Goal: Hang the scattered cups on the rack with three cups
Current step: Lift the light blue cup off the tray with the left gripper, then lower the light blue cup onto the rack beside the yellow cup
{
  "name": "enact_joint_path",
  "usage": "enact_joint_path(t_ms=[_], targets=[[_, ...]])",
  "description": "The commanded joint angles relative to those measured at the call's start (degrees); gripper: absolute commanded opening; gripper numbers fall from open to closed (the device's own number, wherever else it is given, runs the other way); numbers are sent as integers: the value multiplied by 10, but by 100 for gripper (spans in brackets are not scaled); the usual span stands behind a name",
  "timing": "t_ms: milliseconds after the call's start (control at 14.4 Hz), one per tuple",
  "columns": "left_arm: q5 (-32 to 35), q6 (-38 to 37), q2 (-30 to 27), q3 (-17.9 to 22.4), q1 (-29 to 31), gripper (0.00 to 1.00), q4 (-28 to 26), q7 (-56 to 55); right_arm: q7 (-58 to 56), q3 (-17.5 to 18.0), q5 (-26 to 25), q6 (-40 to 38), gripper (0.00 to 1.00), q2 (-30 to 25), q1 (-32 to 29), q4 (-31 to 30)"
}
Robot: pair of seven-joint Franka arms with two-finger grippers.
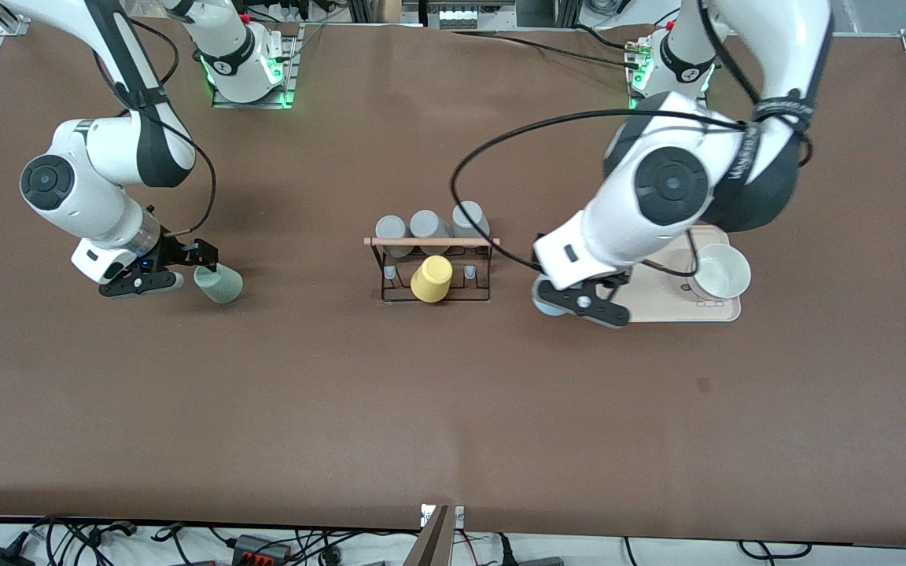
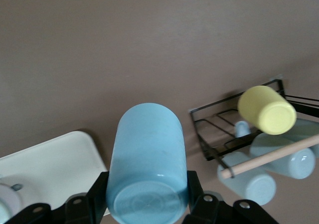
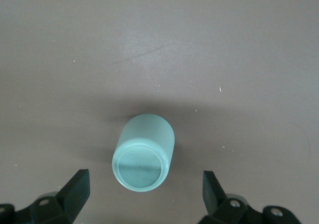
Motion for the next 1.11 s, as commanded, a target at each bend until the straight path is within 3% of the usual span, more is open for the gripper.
enact_joint_path(t_ms=[0, 417, 1042], targets=[[-18, -14, 64, 5, -30, 32, 85, -45, -2, 1, 4, 22, 100, 22, -5, 2], [-17, 14, 103, 6, -73, 32, 100, -131, -1, 1, 3, 55, 100, 56, -1, 2], [-17, 16, 120, 6, -94, 32, 94, -141, -1, 2, 3, 54, 100, 72, 2, -1]])
